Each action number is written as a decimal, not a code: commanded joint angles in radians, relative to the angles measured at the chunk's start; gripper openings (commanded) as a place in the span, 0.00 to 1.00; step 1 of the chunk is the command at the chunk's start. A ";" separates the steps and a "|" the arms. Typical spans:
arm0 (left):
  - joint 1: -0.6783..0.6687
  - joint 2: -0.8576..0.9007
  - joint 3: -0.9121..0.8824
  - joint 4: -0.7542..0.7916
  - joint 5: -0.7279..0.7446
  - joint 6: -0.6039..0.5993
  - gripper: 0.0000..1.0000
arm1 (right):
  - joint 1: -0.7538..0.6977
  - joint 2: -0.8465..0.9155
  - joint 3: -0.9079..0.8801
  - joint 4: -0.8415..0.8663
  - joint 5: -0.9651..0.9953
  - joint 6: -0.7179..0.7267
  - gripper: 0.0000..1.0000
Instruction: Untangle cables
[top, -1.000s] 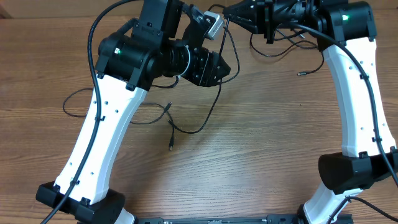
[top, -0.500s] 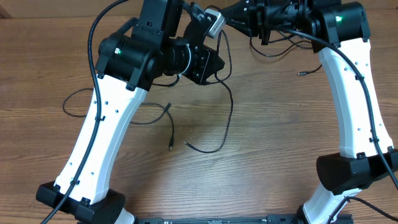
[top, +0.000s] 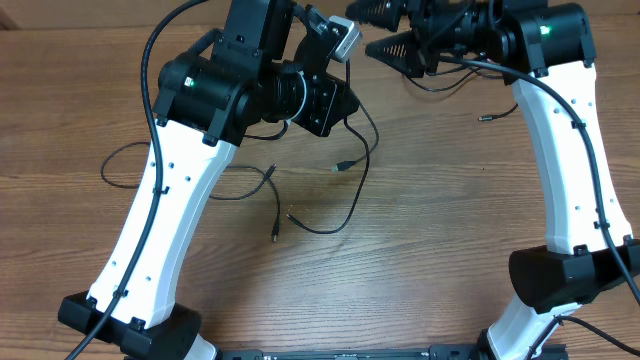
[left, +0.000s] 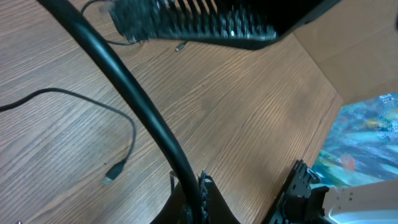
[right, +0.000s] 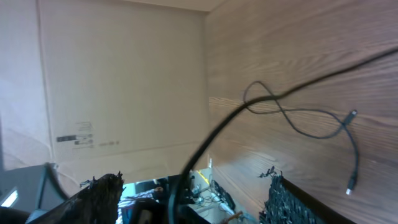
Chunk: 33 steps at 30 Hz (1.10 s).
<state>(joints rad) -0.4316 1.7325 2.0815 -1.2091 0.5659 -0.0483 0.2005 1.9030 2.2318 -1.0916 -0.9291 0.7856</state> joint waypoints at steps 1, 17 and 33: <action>-0.001 -0.005 0.016 0.002 0.064 0.070 0.04 | 0.024 -0.004 0.011 -0.050 0.101 -0.055 0.71; -0.002 -0.005 0.016 -0.023 0.138 0.139 0.04 | 0.088 -0.004 0.011 -0.063 0.136 -0.062 0.44; 0.000 -0.005 0.016 -0.043 0.102 0.124 0.34 | 0.088 -0.004 0.011 -0.082 0.185 -0.063 0.04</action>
<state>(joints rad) -0.4316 1.7325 2.0815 -1.2560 0.6773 0.0673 0.2897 1.9030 2.2318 -1.1721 -0.7944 0.7353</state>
